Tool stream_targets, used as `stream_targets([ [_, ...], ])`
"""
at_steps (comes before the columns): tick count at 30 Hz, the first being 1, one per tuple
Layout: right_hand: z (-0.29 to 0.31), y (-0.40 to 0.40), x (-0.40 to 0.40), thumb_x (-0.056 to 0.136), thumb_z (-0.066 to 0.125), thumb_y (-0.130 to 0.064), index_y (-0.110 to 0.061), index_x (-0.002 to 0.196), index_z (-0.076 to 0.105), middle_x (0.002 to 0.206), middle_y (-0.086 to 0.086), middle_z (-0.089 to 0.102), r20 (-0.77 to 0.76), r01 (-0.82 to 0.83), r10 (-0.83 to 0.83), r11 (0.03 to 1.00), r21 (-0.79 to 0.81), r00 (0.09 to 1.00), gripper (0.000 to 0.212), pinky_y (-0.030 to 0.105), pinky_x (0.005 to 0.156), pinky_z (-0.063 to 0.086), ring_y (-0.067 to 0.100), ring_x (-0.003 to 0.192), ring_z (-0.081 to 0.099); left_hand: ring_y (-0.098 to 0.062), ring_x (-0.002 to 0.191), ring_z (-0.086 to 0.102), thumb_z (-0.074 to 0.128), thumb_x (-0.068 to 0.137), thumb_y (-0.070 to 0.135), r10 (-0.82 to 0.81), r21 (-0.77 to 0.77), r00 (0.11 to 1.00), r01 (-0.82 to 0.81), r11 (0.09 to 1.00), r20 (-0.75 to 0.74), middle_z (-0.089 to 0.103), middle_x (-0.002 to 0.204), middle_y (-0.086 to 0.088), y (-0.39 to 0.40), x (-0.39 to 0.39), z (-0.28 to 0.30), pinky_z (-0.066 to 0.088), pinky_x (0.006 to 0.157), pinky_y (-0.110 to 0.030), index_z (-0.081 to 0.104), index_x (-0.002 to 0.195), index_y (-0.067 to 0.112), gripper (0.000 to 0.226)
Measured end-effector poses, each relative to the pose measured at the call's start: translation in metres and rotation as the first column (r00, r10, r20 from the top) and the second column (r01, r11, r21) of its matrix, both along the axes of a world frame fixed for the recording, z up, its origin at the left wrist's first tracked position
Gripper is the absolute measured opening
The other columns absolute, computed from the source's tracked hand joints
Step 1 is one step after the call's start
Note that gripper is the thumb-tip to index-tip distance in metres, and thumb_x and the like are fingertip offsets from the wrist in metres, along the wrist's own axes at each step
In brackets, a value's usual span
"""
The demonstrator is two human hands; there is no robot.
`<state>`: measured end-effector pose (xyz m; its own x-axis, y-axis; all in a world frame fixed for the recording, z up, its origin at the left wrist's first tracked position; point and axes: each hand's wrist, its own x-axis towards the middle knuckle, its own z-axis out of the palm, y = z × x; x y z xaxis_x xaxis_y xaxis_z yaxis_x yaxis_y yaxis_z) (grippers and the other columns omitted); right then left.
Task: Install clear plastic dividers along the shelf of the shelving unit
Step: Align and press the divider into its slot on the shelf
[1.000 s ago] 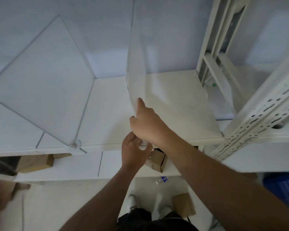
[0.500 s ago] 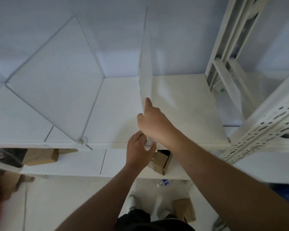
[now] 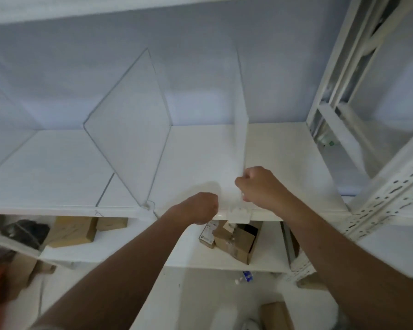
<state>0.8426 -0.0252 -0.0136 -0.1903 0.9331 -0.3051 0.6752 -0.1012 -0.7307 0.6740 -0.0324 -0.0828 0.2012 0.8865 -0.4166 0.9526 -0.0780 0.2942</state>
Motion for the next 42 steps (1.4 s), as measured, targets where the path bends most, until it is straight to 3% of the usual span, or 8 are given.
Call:
stream_targets([
  [6,0.0,-0.04,-0.036,0.086,0.047,-0.023,0.002,0.08,0.064,0.072,0.014,0.062,0.172,0.05,-0.049,0.999,0.0,0.984,0.031,0.03,0.061,0.04,0.021,0.061,0.05,-0.03,0.103,0.06,0.039,0.099,0.025,0.069,-0.093,0.995,-0.075,0.993,-0.068,0.062,0.117,-0.016,-0.038,-0.085,0.006,0.047,0.088,-0.038,0.064,0.108,0.002,0.036],
  [9,0.016,-0.053,-0.092,0.089,0.044,-0.022,0.003,0.102,0.065,0.102,0.021,0.07,0.093,0.021,-0.026,0.998,0.062,0.995,0.036,0.039,0.079,0.053,0.026,0.08,0.063,-0.03,0.109,0.058,0.035,0.097,0.046,0.292,0.022,0.947,-0.292,0.956,-0.131,0.06,0.121,-0.015,-0.055,-0.138,0.009,0.045,0.089,-0.037,0.056,0.118,0.003,0.052],
  [11,0.025,-0.06,-0.132,0.094,0.043,-0.027,-0.007,0.133,0.053,0.134,0.014,0.058,0.07,0.003,-0.012,0.992,0.125,0.997,0.045,0.038,0.097,0.045,0.027,0.115,0.059,-0.032,0.121,0.048,0.042,0.091,0.054,0.433,0.19,0.897,-0.411,0.892,-0.089,0.048,0.134,-0.016,-0.064,-0.169,0.013,0.041,0.095,-0.041,0.042,0.132,0.003,0.065],
  [13,0.031,-0.065,-0.167,0.095,0.044,-0.037,-0.022,0.151,0.028,0.149,0.005,0.044,0.025,-0.035,0.032,0.988,0.153,0.999,0.06,0.028,0.096,0.036,0.022,0.13,0.048,-0.033,0.136,0.032,0.054,0.084,0.058,0.494,0.351,0.863,-0.496,0.794,0.103,0.028,0.149,-0.016,-0.065,-0.194,0.015,0.033,0.107,-0.045,0.021,0.144,0.005,0.086],
  [18,0.038,-0.065,-0.225,0.091,0.049,-0.054,-0.032,0.154,0.004,0.163,-0.003,0.011,-0.028,-0.04,0.044,0.987,0.155,0.999,0.081,0.039,0.116,0.022,0.02,0.148,0.019,-0.028,0.147,0.006,0.06,0.08,0.059,0.342,0.376,0.891,-0.44,0.815,0.3,-0.003,0.161,-0.011,-0.058,-0.213,0.011,0.013,0.118,-0.045,-0.005,0.15,0.016,0.105],
  [26,0.04,-0.035,-0.263,0.096,0.044,-0.05,-0.032,0.154,-0.001,0.162,-0.001,0.019,0.026,-0.156,0.154,0.97,0.185,0.988,0.076,0.043,0.114,0.031,0.025,0.143,0.033,-0.029,0.148,0.001,0.059,0.08,0.06,0.356,0.299,0.878,-0.45,0.841,0.319,-0.008,0.161,-0.01,-0.036,-0.2,-0.026,0.009,0.118,-0.044,-0.008,0.15,0.02,0.105],
  [32,0.027,-0.022,-0.27,0.101,0.038,-0.033,-0.032,0.153,-0.006,0.146,0.01,0.049,0.015,-0.18,0.18,0.97,0.165,0.984,0.068,0.027,0.081,0.048,0.022,0.106,0.064,-0.029,0.147,0.004,0.053,0.083,0.057,0.368,0.246,0.895,-0.427,0.87,0.253,0.004,0.16,-0.014,-0.026,-0.203,-0.057,0.006,0.12,-0.045,0.003,0.15,0.014,0.094],
  [42,0.023,-0.022,-0.279,0.1,0.035,-0.021,-0.025,0.154,0.006,0.116,0.018,0.066,0.046,-0.117,0.113,0.987,0.106,0.993,0.061,0.038,0.084,0.054,0.03,0.096,0.067,-0.03,0.146,0.007,0.037,0.076,0.072,0.244,0.388,0.96,-0.278,0.879,0.136,0.016,0.158,-0.01,-0.021,-0.208,-0.085,0.01,0.118,-0.05,0.015,0.146,0.021,0.089],
])
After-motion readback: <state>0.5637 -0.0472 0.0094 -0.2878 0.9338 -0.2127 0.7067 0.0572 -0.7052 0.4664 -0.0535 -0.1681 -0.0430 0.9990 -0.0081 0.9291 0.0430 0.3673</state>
